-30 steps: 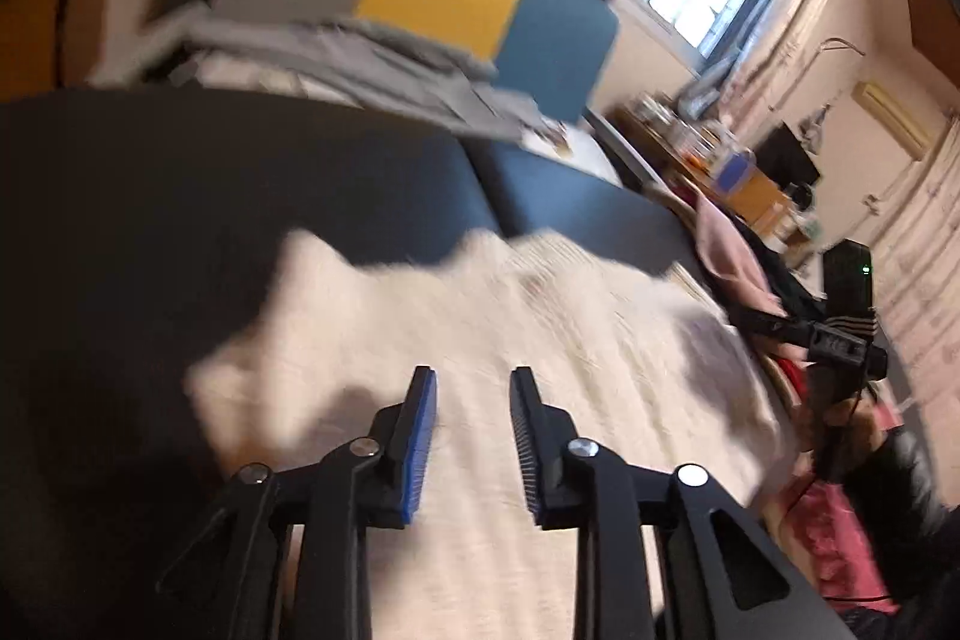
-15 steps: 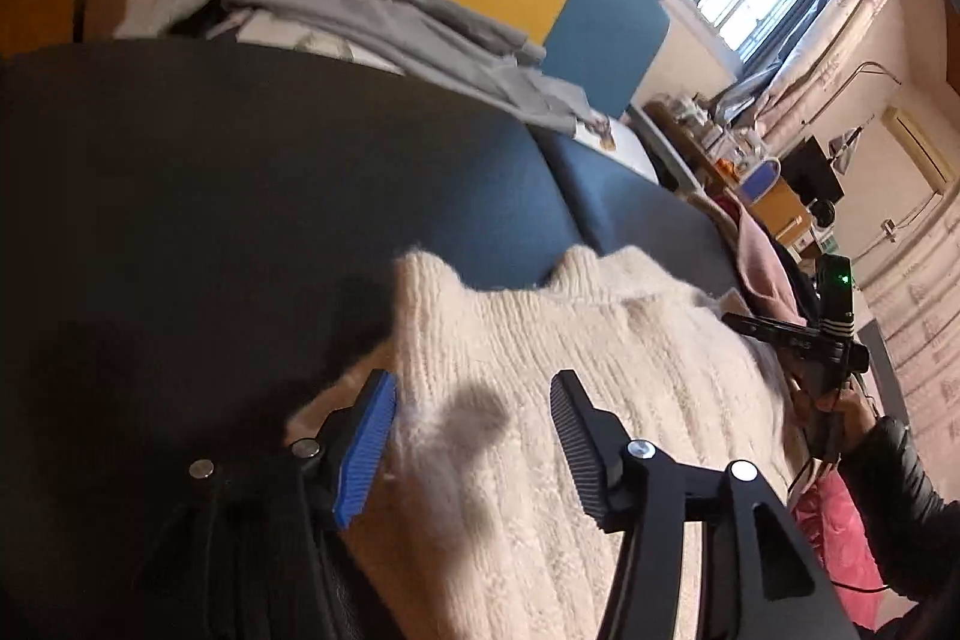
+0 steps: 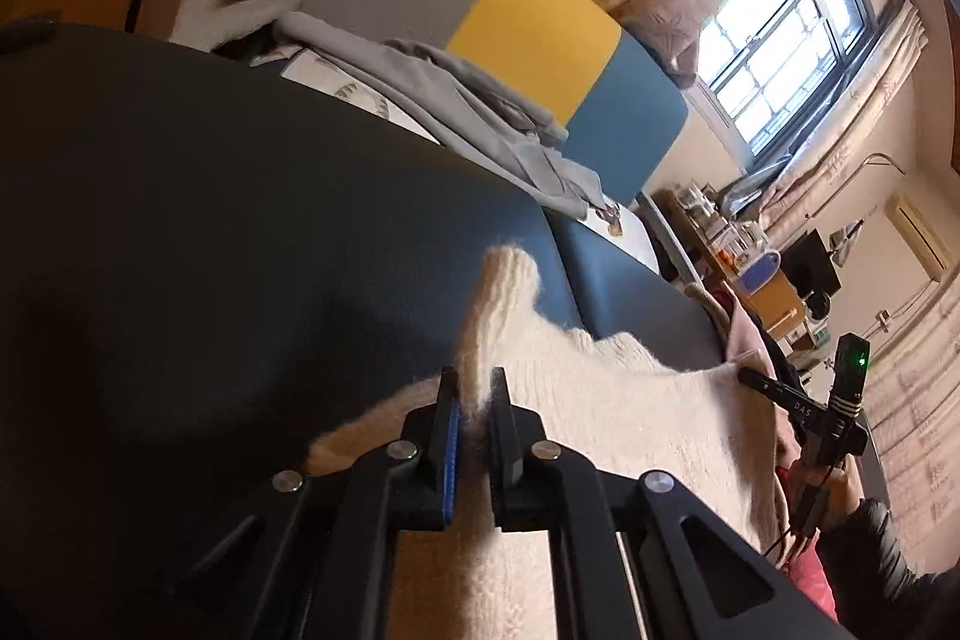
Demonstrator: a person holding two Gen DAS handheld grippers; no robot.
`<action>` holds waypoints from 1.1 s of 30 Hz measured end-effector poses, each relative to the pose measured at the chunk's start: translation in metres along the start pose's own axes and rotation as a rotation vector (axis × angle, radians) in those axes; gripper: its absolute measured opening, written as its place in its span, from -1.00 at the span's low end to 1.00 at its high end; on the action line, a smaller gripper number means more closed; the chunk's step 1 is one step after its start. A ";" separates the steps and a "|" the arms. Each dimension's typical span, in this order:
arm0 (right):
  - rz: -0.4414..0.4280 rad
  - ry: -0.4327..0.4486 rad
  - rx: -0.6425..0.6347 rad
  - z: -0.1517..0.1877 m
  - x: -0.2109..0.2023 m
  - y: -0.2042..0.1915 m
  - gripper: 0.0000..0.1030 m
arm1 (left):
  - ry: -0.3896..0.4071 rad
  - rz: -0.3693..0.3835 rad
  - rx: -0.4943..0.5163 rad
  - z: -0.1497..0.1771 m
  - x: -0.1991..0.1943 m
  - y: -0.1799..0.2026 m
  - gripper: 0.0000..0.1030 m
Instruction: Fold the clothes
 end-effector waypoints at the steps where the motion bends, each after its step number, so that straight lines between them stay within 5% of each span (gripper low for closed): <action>1: 0.002 -0.005 0.005 0.000 0.004 0.000 -0.86 | -0.023 -0.021 0.004 0.002 0.007 -0.003 -0.88; 9: 0.004 -0.101 0.076 0.027 0.043 0.009 -0.83 | -0.106 -0.100 -0.038 0.013 0.037 -0.024 -0.86; 13: -0.020 -0.081 0.104 0.017 0.032 0.016 -0.28 | -0.082 -0.086 -0.059 0.006 0.023 -0.022 -0.52; 18: -0.027 0.090 0.031 0.009 -0.030 0.005 -0.15 | -0.005 -0.024 -0.173 0.005 -0.018 -0.036 -0.15; 22: -0.192 0.016 -0.026 0.036 -0.051 -0.018 -0.06 | -0.038 0.033 -0.277 0.022 -0.027 -0.051 0.19; 25: -0.209 -0.073 -0.020 0.062 -0.043 -0.018 -0.06 | -0.059 0.064 -0.348 0.033 -0.024 -0.060 0.34; 33: -0.289 -0.137 0.094 0.087 -0.021 -0.008 0.01 | -0.111 0.112 -0.439 0.045 -0.010 -0.057 0.34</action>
Point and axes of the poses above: each gripper's, at about its wrist camera, not at the fingertips, and x roughly the way its jaws point, y to its right, z to its underside, the point moved 5 cm from there along x, roughly the way its jaws point, and after that the axes turned 11 degrees about z, right-handed, at the moved point
